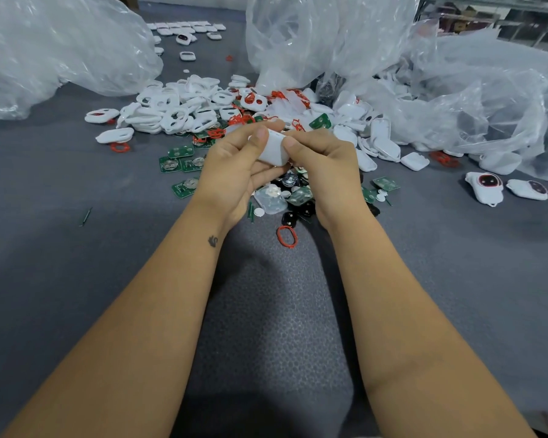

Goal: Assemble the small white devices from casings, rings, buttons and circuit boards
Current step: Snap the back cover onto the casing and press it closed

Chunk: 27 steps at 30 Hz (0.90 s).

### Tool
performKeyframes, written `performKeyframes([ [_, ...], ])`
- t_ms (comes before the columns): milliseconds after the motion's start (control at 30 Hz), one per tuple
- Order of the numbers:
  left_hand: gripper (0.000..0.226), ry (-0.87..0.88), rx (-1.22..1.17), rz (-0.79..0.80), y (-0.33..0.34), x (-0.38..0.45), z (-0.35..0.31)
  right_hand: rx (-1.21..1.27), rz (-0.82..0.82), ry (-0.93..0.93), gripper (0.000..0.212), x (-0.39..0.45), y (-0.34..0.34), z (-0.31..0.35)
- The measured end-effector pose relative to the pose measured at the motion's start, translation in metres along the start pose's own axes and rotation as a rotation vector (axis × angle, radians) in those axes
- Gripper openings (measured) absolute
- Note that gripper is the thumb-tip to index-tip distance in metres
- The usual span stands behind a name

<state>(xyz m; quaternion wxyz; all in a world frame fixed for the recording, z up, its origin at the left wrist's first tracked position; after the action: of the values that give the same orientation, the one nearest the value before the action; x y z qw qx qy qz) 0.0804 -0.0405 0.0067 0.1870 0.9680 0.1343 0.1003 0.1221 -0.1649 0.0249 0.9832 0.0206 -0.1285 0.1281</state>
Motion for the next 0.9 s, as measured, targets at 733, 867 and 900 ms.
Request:
performKeyframes([
  [733,0.014,0.114,0.185,-0.015,-0.007,0.002,-0.001,-0.228,0.017,-0.054,0.011,0.002,0.003,-0.001],
  [867,0.015,0.126,0.23,0.018,-0.004,0.0,-0.003,-0.219,0.001,-0.045,0.011,0.002,0.001,-0.002],
  [900,0.015,0.136,0.232,0.011,-0.005,0.0,-0.005,-0.207,-0.002,-0.04,0.012,0.002,0.001,-0.002],
])
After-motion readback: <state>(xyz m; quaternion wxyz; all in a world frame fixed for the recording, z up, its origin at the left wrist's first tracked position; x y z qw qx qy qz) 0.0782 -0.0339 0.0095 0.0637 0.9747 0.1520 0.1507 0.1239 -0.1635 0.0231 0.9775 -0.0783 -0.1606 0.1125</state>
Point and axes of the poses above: each hand's wrist, its own x-axis towards the middle knuckle, its own y-axis out of the palm, z = x × y, the point moved 7 cm from there along x, towards the middle knuckle, and after that the axes turned 3 degrees about -x, right-handed, at the moved point
